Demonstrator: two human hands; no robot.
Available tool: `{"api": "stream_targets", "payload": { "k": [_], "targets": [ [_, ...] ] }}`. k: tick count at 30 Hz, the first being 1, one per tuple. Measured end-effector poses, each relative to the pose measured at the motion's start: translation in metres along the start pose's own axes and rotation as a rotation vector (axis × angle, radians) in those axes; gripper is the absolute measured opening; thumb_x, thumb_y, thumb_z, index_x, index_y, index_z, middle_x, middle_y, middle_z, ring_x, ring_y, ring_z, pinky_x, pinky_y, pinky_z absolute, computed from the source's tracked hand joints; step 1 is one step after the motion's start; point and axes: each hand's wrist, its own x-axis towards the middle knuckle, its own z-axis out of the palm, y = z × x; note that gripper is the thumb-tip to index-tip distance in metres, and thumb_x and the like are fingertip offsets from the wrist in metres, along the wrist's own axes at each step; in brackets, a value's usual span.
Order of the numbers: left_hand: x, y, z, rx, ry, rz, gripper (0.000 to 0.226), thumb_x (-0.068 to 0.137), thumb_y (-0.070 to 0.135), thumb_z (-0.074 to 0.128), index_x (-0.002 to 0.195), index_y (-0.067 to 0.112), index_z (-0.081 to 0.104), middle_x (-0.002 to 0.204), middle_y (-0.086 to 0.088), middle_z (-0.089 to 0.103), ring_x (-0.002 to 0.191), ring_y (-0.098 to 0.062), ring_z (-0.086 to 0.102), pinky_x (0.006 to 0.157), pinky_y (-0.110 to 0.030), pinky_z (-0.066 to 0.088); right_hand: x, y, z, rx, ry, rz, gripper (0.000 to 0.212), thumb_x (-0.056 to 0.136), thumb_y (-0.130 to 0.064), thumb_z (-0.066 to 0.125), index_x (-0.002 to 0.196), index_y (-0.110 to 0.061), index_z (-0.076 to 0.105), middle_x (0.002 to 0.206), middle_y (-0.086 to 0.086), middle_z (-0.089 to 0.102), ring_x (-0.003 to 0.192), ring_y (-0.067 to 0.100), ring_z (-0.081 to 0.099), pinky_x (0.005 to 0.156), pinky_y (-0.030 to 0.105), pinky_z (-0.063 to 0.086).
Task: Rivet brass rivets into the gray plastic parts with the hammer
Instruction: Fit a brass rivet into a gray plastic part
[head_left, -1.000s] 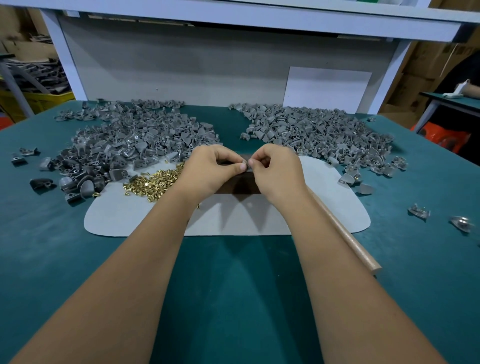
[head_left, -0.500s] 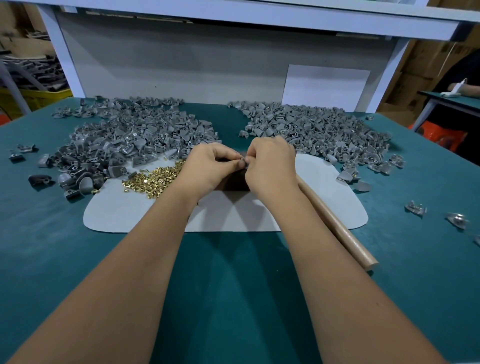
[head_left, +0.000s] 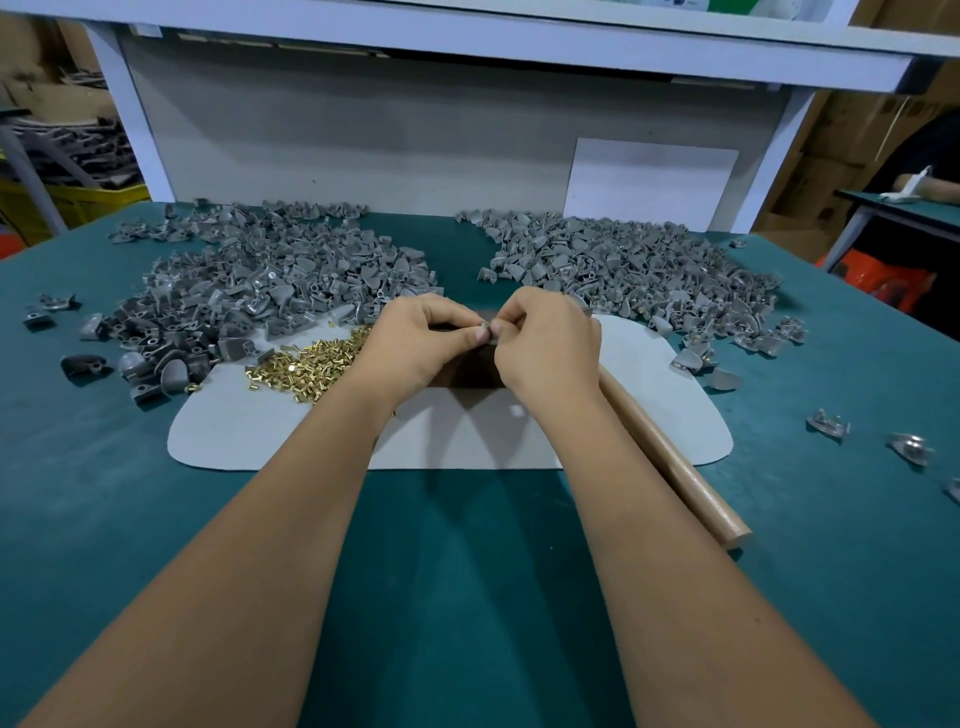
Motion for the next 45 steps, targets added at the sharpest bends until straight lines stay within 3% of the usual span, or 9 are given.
{"api": "stream_targets", "payload": {
  "k": [3, 6, 10, 13, 25, 29, 32, 36, 45],
  "targets": [
    [0.001, -0.001, 0.001, -0.006, 0.002, 0.011, 0.012, 0.084, 0.007, 0.075, 0.095, 0.012, 0.075, 0.099, -0.005, 0.07, 0.081, -0.002, 0.063, 0.075, -0.006, 0.049, -0.001, 0.002, 0.0, 0.058, 0.011, 0.004, 0.016, 0.088, -0.024, 0.061, 0.073, -0.027, 0.056, 0.065, -0.014, 0.041, 0.098, 0.022, 0.052, 0.084, 0.035, 0.038],
    [0.002, -0.004, 0.002, -0.001, 0.016, 0.017, 0.009, 0.085, 0.008, 0.074, 0.092, 0.013, 0.075, 0.097, -0.002, 0.071, 0.075, 0.007, 0.062, 0.073, -0.006, 0.048, -0.001, 0.003, 0.002, 0.127, 0.013, 0.019, 0.015, 0.088, -0.024, 0.061, 0.074, -0.027, 0.059, 0.069, -0.012, 0.052, 0.096, 0.022, 0.056, 0.088, 0.038, 0.042],
    [0.005, -0.008, 0.004, 0.022, 0.029, -0.017, 0.009, 0.088, 0.015, 0.072, 0.096, 0.013, 0.076, 0.1, 0.001, 0.072, 0.086, -0.001, 0.063, 0.084, -0.013, 0.047, -0.001, 0.007, 0.005, 0.358, 0.045, 0.073, 0.015, 0.091, -0.019, 0.056, 0.081, -0.021, 0.067, 0.082, -0.005, 0.067, 0.092, 0.021, 0.059, 0.091, 0.042, 0.044],
    [0.007, -0.009, 0.005, 0.036, 0.029, -0.025, 0.006, 0.089, 0.017, 0.071, 0.094, 0.017, 0.075, 0.097, 0.005, 0.071, 0.084, 0.003, 0.062, 0.078, -0.007, 0.044, 0.002, 0.011, 0.005, 0.485, 0.087, 0.154, 0.017, 0.094, -0.016, 0.053, 0.09, -0.019, 0.069, 0.081, -0.005, 0.067, 0.085, 0.017, 0.061, 0.085, 0.035, 0.048],
    [0.006, -0.007, 0.005, 0.03, 0.037, -0.058, 0.006, 0.09, 0.022, 0.07, 0.093, 0.019, 0.075, 0.095, 0.006, 0.071, 0.085, -0.002, 0.062, 0.08, -0.015, 0.045, 0.005, 0.014, 0.008, 0.597, 0.081, 0.211, 0.017, 0.093, -0.015, 0.054, 0.09, -0.023, 0.07, 0.079, -0.005, 0.07, 0.082, 0.011, 0.062, 0.067, 0.015, 0.041],
    [0.005, -0.005, 0.005, 0.045, 0.036, -0.045, 0.005, 0.091, 0.021, 0.069, 0.089, 0.022, 0.074, 0.096, 0.003, 0.071, 0.086, -0.004, 0.062, 0.077, -0.011, 0.044, 0.002, 0.012, 0.008, 0.583, 0.085, 0.195, 0.016, 0.091, -0.013, 0.055, 0.091, -0.022, 0.068, 0.085, -0.006, 0.069, 0.088, 0.014, 0.063, 0.086, 0.032, 0.049],
    [0.003, -0.005, 0.005, 0.07, 0.033, -0.02, 0.005, 0.09, 0.019, 0.071, 0.091, 0.019, 0.075, 0.097, -0.002, 0.073, 0.095, -0.015, 0.066, 0.085, -0.019, 0.049, -0.001, 0.009, 0.008, 0.498, 0.082, 0.126, 0.011, 0.089, -0.017, 0.058, 0.084, -0.024, 0.064, 0.082, -0.01, 0.065, 0.088, 0.016, 0.061, 0.094, 0.044, 0.044],
    [0.001, -0.004, 0.005, 0.108, 0.038, 0.019, 0.006, 0.088, 0.018, 0.073, 0.092, 0.023, 0.076, 0.098, -0.005, 0.074, 0.099, -0.023, 0.068, 0.098, -0.042, 0.051, 0.0, 0.006, 0.007, 0.376, 0.045, 0.064, 0.012, 0.086, -0.025, 0.064, 0.074, -0.027, 0.062, 0.083, -0.008, 0.066, 0.091, 0.018, 0.06, 0.092, 0.045, 0.044],
    [0.003, -0.004, 0.006, 0.155, 0.048, 0.048, 0.007, 0.087, 0.02, 0.074, 0.093, 0.022, 0.077, 0.097, -0.008, 0.073, 0.102, -0.025, 0.065, 0.099, -0.046, 0.048, 0.004, 0.007, 0.008, 0.333, 0.014, 0.066, 0.017, 0.086, -0.02, 0.066, 0.071, -0.024, 0.059, 0.076, -0.006, 0.06, 0.091, 0.023, 0.059, 0.089, 0.046, 0.045]
  ]
}}
